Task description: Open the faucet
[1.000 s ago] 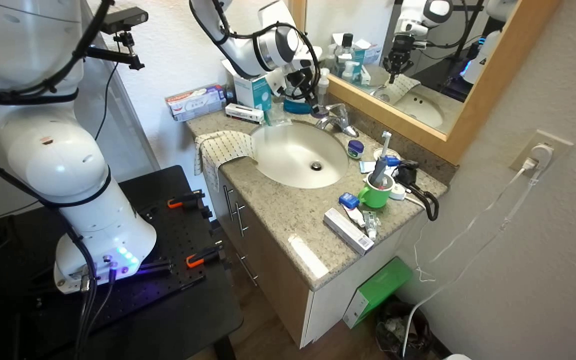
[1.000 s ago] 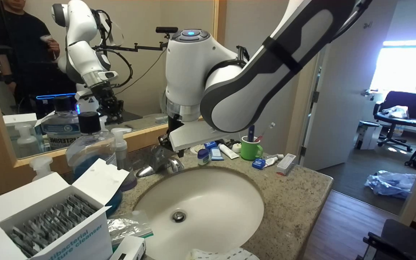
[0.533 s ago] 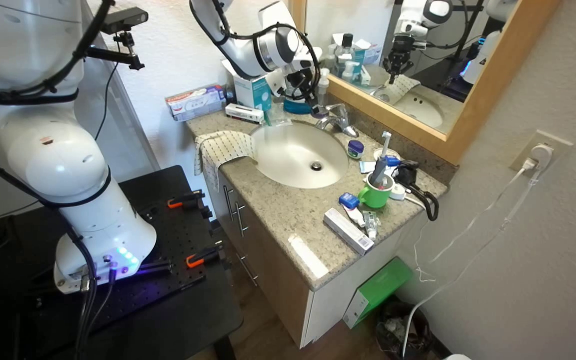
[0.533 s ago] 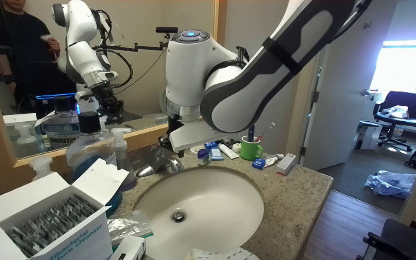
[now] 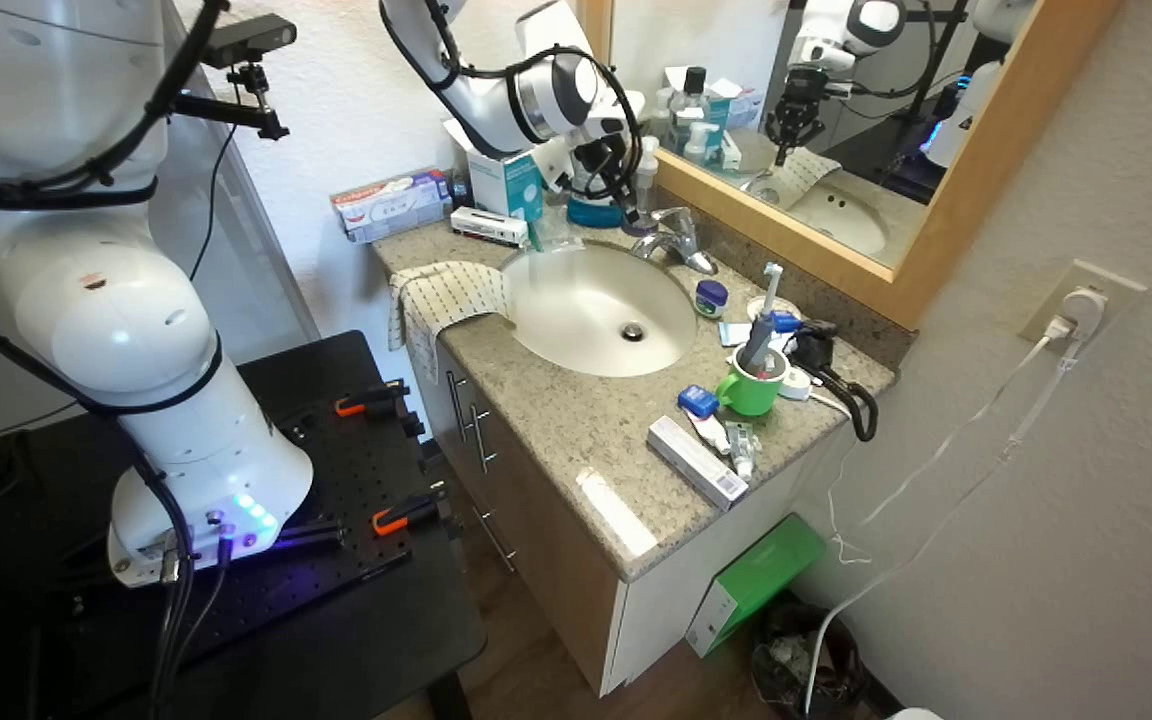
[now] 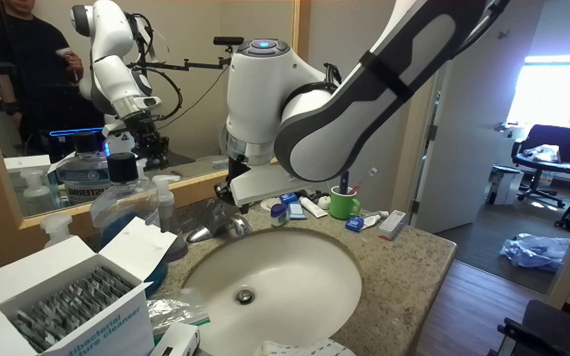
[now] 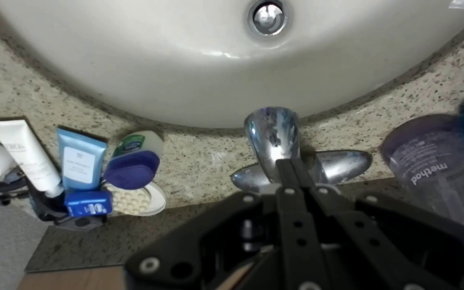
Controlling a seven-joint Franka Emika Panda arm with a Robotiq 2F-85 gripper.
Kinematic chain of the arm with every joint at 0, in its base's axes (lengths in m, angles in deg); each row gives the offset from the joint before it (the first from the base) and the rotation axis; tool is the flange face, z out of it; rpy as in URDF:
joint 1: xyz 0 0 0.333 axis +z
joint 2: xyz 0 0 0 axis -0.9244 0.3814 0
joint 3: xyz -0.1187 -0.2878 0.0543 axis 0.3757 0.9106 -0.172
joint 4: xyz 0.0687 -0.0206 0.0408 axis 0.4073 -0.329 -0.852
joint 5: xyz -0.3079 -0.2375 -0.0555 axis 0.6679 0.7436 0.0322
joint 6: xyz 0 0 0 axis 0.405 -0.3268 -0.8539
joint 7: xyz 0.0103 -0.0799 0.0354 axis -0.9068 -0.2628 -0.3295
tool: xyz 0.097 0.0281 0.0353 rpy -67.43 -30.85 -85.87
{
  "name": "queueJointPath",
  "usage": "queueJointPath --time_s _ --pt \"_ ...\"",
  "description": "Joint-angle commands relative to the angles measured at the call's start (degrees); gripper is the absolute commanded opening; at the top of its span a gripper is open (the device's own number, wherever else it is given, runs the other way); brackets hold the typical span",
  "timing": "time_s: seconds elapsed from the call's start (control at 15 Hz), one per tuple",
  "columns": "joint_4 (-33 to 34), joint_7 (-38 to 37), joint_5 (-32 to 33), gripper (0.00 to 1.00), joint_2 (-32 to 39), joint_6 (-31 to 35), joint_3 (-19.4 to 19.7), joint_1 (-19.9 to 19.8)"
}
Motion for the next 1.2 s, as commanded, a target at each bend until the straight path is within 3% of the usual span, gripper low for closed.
queueJointPath --time_s 0.0,1.13 --pt "0.8 0.3 1.1 0.0 0.3 1.7 1.2 0.7" --pt "5.2 2.9 0.0 0.0 4.6 2.8 2.0 0.3"
